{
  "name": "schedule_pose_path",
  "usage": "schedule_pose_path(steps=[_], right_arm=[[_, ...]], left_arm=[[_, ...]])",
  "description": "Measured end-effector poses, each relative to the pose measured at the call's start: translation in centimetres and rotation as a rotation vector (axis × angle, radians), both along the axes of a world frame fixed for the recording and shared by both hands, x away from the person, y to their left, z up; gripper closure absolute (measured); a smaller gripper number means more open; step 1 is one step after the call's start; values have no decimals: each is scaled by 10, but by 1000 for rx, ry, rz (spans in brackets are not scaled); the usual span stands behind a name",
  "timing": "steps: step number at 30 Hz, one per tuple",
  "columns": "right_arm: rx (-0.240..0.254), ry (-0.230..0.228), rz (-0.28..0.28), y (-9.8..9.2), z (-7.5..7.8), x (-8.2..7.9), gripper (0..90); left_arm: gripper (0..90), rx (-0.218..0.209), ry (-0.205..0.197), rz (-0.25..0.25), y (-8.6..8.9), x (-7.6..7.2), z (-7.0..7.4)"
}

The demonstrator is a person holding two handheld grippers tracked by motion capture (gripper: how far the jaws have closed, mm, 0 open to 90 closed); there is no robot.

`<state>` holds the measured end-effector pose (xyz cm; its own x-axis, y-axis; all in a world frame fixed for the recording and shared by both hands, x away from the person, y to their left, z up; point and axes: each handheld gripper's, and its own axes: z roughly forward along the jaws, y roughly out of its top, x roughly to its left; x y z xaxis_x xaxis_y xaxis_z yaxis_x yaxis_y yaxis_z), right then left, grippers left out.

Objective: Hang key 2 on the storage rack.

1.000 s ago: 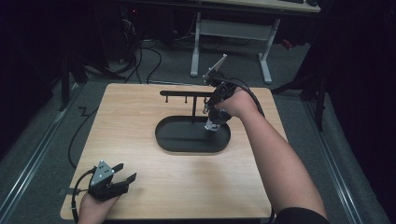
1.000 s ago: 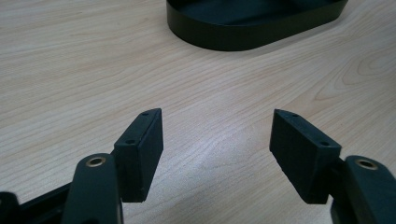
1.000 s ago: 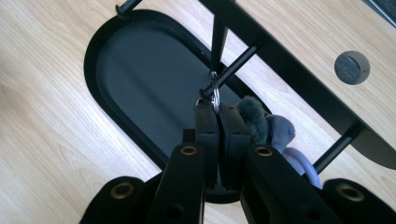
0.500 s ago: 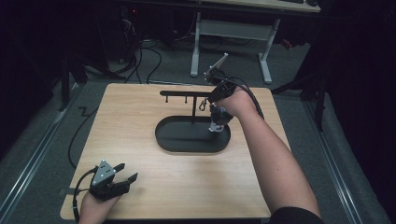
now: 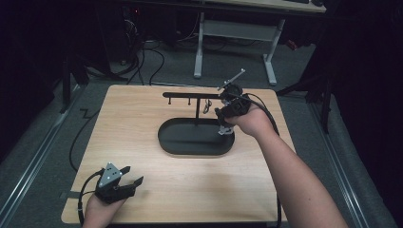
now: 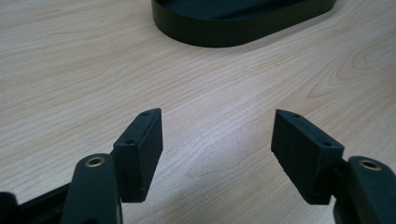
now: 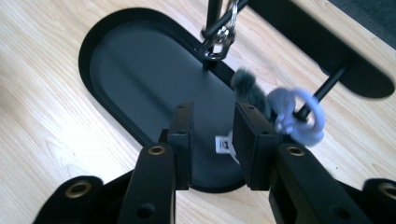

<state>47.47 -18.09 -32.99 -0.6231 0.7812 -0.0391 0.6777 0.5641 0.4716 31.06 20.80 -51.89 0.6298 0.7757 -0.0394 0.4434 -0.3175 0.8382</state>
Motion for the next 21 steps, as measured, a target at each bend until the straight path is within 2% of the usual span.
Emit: schedule_pose_path(steps=[6,11,21], right_arm=[[19,-29,15,-7,-16,-18,641],[61,-23,12,-16,-33,-29,629],[126,-53,8,-27,-66,-54,601]], left_arm=[[341,14,4,-10,-5,2,-2],[338,26,6,-23,-10,3,-3],[334,35,10,-44,-17,6,-6]])
